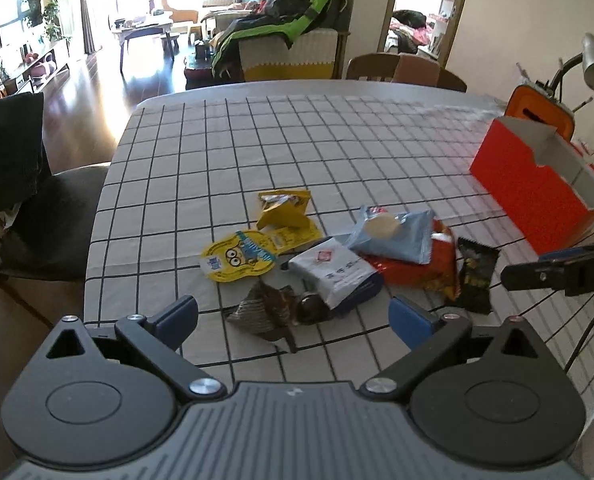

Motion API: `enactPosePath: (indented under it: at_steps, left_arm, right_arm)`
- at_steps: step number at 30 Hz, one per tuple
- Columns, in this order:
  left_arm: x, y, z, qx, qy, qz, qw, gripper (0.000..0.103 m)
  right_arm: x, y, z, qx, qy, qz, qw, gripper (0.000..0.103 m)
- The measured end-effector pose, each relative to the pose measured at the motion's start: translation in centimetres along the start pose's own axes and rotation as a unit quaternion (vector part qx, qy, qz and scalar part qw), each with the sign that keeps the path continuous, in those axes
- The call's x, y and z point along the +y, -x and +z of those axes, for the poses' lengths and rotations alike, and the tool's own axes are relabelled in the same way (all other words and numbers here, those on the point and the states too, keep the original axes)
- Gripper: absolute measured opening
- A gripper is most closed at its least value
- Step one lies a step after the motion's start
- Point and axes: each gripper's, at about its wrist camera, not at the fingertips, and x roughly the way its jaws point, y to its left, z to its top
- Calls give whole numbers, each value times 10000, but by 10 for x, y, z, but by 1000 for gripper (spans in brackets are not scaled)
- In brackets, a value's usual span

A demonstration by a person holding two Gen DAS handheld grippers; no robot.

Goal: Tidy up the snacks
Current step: 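Move both tools back over the remaining snack pile, then grasp the black snack bag with the right gripper while the left grasps the brown chocolate wrapper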

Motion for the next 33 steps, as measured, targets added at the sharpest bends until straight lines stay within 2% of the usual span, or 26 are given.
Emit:
enactPosePath:
  at_steps: [4,6,9,12,15,18,22,24,26,28,32,33]
  left_arm:
    - [5,-13,0,82,17,-3,10000,102]
    - [6,-20,1,136,-1,10,9999,102]
    - [6,-33,2,269,-87,101,9996,102]
    - [8,-44,3,373,-69,125,9992,102]
    - [10,-56,4,501,-39,191,9986,101]
    - [16,-64,5,579,108,305,9978,99]
    - [23,-70,8,710,306,285,9966,81]
    - [27,-73,8,782,459,269,9955,69]
    - [31,-75,7,858,560,261,9944,61]
    - [31,-74,5,881,543,267,9943,58]
    - [28,-73,4,842,488,261,9949,47]
    - [28,-73,4,850,505,237,9948,44]
  right_arm:
    - [-8,-16,2,-41,-153,-108,9998,100]
    - [-10,-28,2,12,-95,-316,9995,99]
    - [-10,-43,3,131,-14,-654,9978,91]
    - [-10,-55,4,342,5,-919,9952,90]
    - [-11,-60,5,422,-38,-934,9947,90]
    - [-13,-65,7,472,-117,-888,9949,85]
    - [-19,-68,9,466,-391,-830,9947,82]
    - [-21,-68,7,464,-391,-820,9948,82]
    - [-20,-69,6,438,-321,-935,9941,82]
    - [-18,-69,4,440,-265,-951,9941,82]
    - [-14,-67,3,415,-165,-978,9942,71]
    - [-11,-66,1,404,-122,-1011,9940,66]
